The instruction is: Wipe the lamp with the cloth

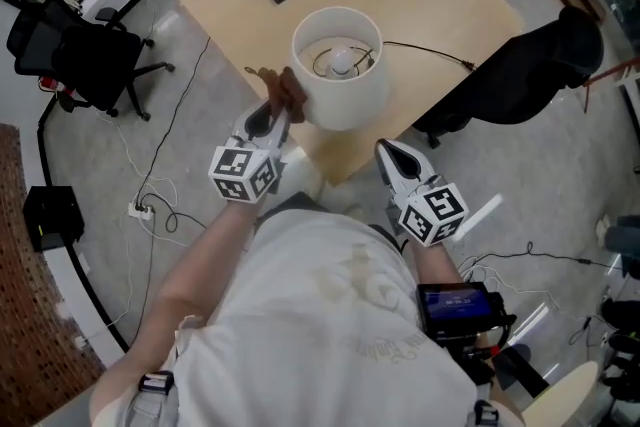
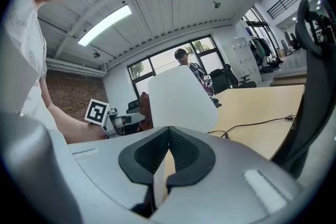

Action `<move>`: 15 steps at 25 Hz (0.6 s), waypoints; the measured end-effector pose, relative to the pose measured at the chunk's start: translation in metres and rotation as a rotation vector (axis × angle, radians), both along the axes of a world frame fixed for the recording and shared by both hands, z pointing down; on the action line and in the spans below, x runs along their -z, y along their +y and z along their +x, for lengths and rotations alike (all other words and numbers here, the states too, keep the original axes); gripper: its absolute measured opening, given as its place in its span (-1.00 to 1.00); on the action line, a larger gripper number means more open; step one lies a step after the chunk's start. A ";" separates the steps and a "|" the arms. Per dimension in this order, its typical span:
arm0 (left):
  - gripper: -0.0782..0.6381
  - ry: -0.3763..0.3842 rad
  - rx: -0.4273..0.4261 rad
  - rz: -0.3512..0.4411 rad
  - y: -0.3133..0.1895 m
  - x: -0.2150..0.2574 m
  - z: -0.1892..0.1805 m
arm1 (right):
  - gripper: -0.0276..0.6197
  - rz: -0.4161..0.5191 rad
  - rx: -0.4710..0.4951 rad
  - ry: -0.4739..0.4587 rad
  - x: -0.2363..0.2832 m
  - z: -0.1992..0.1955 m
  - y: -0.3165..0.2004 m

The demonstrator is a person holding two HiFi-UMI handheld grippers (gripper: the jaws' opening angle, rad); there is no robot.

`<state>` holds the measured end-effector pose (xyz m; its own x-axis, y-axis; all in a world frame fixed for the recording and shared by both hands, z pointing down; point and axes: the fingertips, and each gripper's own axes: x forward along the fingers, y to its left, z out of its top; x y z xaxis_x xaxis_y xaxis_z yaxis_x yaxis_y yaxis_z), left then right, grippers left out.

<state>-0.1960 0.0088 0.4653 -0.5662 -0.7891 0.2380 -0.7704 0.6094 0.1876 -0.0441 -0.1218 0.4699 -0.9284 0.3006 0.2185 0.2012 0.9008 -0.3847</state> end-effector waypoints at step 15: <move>-0.52 0.082 -0.176 0.203 0.013 0.041 -0.036 | -0.87 0.053 -0.030 -0.014 0.033 -0.017 0.029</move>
